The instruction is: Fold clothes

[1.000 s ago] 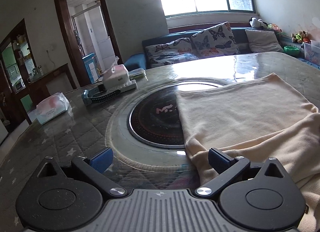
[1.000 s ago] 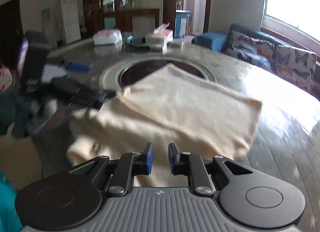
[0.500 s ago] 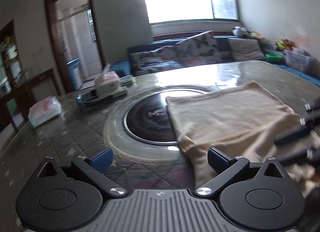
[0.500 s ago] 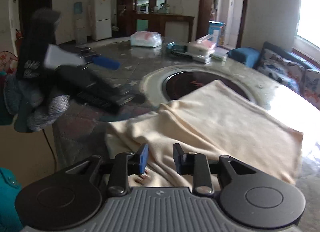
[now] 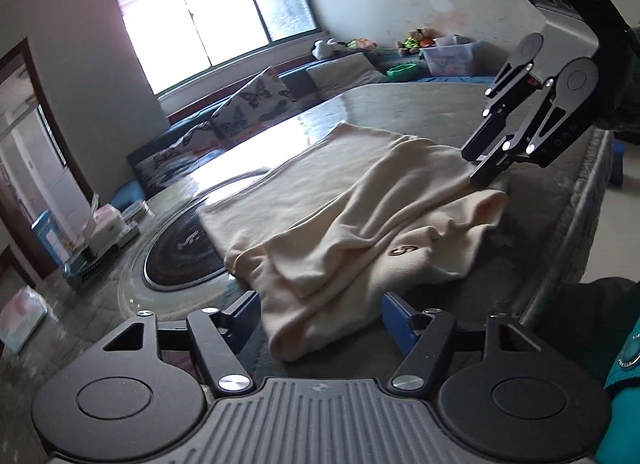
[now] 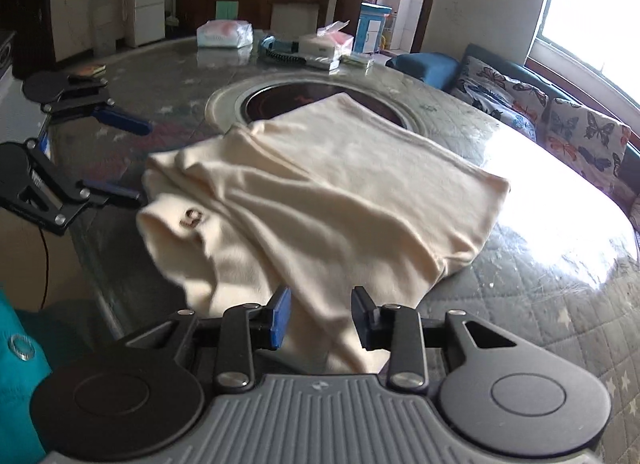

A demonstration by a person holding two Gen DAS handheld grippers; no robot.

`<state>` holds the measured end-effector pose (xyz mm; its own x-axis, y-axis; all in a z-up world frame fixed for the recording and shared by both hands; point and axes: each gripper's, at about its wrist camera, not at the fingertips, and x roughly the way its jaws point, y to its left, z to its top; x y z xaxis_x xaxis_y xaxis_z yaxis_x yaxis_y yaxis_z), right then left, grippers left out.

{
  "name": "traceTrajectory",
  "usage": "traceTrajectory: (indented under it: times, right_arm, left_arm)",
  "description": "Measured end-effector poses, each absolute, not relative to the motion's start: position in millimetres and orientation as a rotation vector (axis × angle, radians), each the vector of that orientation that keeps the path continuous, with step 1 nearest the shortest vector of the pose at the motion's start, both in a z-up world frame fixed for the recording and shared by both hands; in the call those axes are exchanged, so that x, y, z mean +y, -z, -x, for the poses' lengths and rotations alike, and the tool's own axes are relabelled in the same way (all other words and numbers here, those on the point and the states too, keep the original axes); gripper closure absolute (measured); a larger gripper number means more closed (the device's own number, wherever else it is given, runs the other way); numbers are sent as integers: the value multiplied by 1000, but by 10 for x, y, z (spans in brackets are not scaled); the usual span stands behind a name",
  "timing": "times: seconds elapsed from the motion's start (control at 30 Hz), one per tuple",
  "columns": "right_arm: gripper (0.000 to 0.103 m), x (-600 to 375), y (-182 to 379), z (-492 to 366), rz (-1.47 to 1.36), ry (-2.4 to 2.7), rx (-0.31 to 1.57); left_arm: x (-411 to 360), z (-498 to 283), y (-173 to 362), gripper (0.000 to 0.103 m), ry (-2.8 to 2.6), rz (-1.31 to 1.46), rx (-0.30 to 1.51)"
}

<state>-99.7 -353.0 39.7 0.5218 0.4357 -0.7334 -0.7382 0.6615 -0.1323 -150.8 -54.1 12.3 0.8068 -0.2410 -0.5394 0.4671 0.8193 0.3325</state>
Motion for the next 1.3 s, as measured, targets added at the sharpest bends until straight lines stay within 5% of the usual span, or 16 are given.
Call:
traceTrajectory:
  times: [0.13,0.4,0.83,1.0,1.3]
  right_arm:
    - [70,-3540,-412,1053,476,-726,700]
    - [71,-3383,-433,931,378,-728,671]
    - [71,-3268,-288,864,344,-726,692]
    - [71,-3277,-263,836,338,-721,698]
    - [71,-3279,-231,828,342,-723,701]
  left_arm:
    - [-510,1473,-190,35,397,-432,495]
    - [-342,971,-436,62,240,-198,493]
    - [-518,567,-143,63,323,-282,555]
    - [-509,534,-105,96,297,-275,556]
    - [-487,493,-97,91,211,-268,548]
